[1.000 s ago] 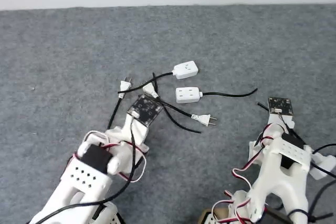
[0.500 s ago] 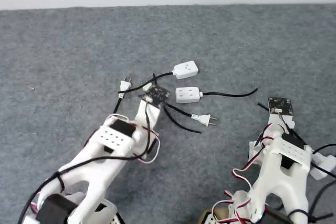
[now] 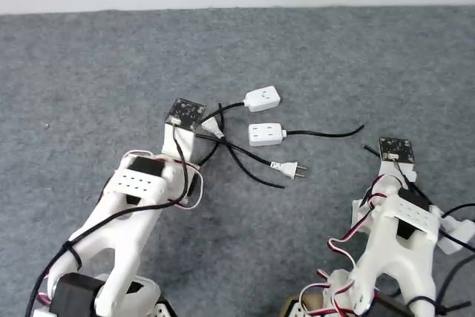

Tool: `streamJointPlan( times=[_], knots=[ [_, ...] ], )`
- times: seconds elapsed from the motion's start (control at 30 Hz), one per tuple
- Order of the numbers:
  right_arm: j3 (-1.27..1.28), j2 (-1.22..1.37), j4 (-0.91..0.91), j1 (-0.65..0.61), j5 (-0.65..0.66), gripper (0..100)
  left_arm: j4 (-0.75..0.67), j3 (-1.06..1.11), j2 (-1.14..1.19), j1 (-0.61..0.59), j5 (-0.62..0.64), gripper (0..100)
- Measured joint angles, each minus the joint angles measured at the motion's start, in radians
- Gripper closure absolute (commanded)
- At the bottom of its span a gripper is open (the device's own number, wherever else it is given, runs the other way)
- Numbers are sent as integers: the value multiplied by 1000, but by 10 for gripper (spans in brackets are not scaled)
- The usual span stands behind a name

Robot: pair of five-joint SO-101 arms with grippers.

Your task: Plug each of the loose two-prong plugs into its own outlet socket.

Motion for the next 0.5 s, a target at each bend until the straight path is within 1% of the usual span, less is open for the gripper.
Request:
streamJointPlan(
  times=[0.2,0.27,0.37,0.5],
  knots=[
    [0,0,0,0,0,987,-2,0,9,-12,-72,979],
    [0,0,0,0,0,987,-2,0,9,-14,-110,946],
    [0,0,0,0,0,987,-2,0,9,-17,-207,882],
    [0,0,0,0,0,987,-2,-3,8,-60,-308,814]
  ],
)
